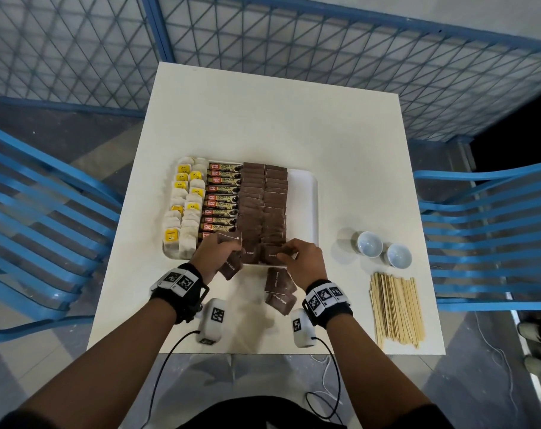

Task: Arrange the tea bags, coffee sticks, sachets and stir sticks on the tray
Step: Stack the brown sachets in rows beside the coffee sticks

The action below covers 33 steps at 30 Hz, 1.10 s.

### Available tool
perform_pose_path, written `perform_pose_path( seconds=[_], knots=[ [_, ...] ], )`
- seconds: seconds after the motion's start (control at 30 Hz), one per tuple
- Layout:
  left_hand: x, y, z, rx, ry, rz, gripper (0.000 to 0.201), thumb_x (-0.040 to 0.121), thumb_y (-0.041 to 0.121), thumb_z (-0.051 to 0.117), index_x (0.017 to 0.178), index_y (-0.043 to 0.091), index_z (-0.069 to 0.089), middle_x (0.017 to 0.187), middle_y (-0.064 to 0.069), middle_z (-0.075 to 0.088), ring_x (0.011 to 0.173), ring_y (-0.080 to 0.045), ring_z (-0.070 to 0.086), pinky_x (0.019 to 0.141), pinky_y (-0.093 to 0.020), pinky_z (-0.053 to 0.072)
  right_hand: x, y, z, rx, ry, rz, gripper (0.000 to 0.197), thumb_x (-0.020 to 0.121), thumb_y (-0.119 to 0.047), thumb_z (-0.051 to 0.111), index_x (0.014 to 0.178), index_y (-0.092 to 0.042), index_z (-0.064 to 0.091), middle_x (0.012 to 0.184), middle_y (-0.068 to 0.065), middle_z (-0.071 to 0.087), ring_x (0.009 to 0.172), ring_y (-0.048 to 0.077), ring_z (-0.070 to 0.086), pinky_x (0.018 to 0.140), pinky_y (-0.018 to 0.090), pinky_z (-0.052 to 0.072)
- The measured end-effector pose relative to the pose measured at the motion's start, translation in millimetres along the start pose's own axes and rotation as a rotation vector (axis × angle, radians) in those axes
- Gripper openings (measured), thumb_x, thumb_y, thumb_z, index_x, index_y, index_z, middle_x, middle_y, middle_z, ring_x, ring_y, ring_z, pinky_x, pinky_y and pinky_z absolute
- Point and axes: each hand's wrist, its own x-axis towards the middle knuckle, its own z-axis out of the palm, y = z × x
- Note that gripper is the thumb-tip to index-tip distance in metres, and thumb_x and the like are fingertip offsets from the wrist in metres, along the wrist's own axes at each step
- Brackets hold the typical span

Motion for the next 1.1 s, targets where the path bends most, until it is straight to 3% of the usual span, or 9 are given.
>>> perform_pose_path(
  seconds=[0.1, 0.23, 0.37, 0.5, 0.6, 0.73, 0.83, 0.97, 1.1],
  knots=[
    [-0.4, 0.8, 0.1, 0.009, -0.016, 0.010, 0.014, 0.093, -0.005, 0.059, 0.086, 0.004, 0.068, 0.073, -0.008, 0.069, 0.056, -0.027, 0.065, 0.058, -0.031, 0.053, -0.2, -2.1, 4.0, -0.010, 0.038, 0.017, 0.010, 0.084, -0.020, 0.077, 0.094, -0.018, 0.077, 0.091, -0.002, 0.075, 0.087, 0.015, 0.065, 0.084, 0.031, 0.054],
    [-0.6, 3.1, 0.3, -0.014, -0.027, -0.001, 0.017, 0.093, -0.005, 0.056, 0.084, 0.004, 0.067, 0.074, -0.011, 0.068, 0.056, -0.028, 0.064, 0.058, -0.031, 0.051, 0.8, -4.3, 9.2, 0.036, 0.058, 0.069, 0.013, 0.080, -0.023, 0.082, 0.087, -0.024, 0.070, 0.083, -0.008, 0.070, 0.080, 0.011, 0.064, 0.079, 0.033, 0.058],
    [-1.2, 6.2, 1.9, -0.059, -0.006, -0.049, 0.017, 0.091, -0.006, 0.051, 0.084, 0.002, 0.064, 0.071, -0.013, 0.065, 0.051, -0.027, 0.065, 0.044, -0.026, 0.046, 2.2, -2.9, 14.0, 0.070, 0.059, 0.110, 0.027, 0.076, -0.028, 0.084, 0.088, -0.026, 0.060, 0.082, -0.009, 0.067, 0.082, 0.013, 0.065, 0.078, 0.038, 0.059],
    [0.1, 6.9, 3.5, -0.080, -0.009, -0.039, 0.018, 0.094, -0.007, 0.051, 0.087, 0.005, 0.063, 0.073, -0.011, 0.065, 0.052, -0.025, 0.065, 0.044, -0.025, 0.047, 0.7, -0.1, 14.0, 0.025, 0.127, 0.085, 0.041, 0.076, -0.036, 0.084, 0.102, -0.024, 0.054, 0.096, -0.007, 0.061, 0.091, 0.015, 0.059, 0.083, 0.033, 0.053],
    [2.4, 6.8, 3.7, -0.126, -0.006, -0.018, 0.019, 0.097, -0.007, 0.051, 0.089, 0.006, 0.063, 0.075, -0.011, 0.064, 0.053, -0.024, 0.065, 0.047, -0.027, 0.051, -0.4, -3.9, 11.5, 0.040, 0.215, -0.002, 0.031, 0.081, -0.035, 0.078, 0.101, -0.025, 0.055, 0.094, -0.008, 0.059, 0.088, 0.013, 0.057, 0.081, 0.029, 0.047],
    [7.5, 6.9, 6.3, -0.155, 0.024, 0.013, 0.017, 0.101, -0.003, 0.051, 0.092, 0.008, 0.062, 0.080, -0.011, 0.064, 0.061, -0.025, 0.064, 0.059, -0.032, 0.053, -0.1, -22.7, 9.5, 0.162, 0.082, -0.041, 0.014, 0.089, -0.032, 0.073, 0.095, -0.021, 0.065, 0.083, -0.011, 0.068, 0.075, 0.002, 0.063, 0.070, 0.021, 0.050],
    [8.8, 6.6, 9.1, -0.166, 0.034, 0.017, 0.016, 0.102, 0.001, 0.052, 0.098, 0.010, 0.064, 0.086, -0.009, 0.065, 0.073, -0.026, 0.064, 0.063, -0.033, 0.052, -1.4, -39.5, 13.0, 0.166, -0.051, -0.085, 0.023, 0.090, -0.043, 0.070, 0.092, -0.021, 0.066, 0.082, -0.011, 0.068, 0.076, 0.001, 0.063, 0.070, 0.019, 0.051],
    [11.4, 6.7, 12.5, -0.156, 0.045, -0.001, 0.016, 0.104, 0.005, 0.048, 0.111, 0.006, 0.062, 0.094, -0.012, 0.066, 0.079, -0.028, 0.064, 0.045, -0.031, 0.050, -3.9, -54.5, 18.8, 0.128, -0.143, -0.093, 0.043, 0.079, -0.057, 0.076, 0.093, -0.017, 0.070, 0.086, -0.006, 0.071, 0.080, 0.008, 0.066, 0.071, 0.023, 0.055],
    [13.5, 6.2, 14.9, -0.220, 0.089, -0.039, 0.029, 0.105, 0.007, 0.046, 0.132, 0.002, 0.055, 0.112, -0.021, 0.066, 0.076, -0.030, 0.066, 0.040, -0.031, 0.051, -4.8, -58.9, 23.2, 0.144, -0.192, -0.057, 0.039, 0.075, -0.043, 0.085, 0.097, -0.015, 0.069, 0.091, -0.004, 0.072, 0.081, 0.011, 0.068, 0.074, 0.026, 0.057]
  ],
)
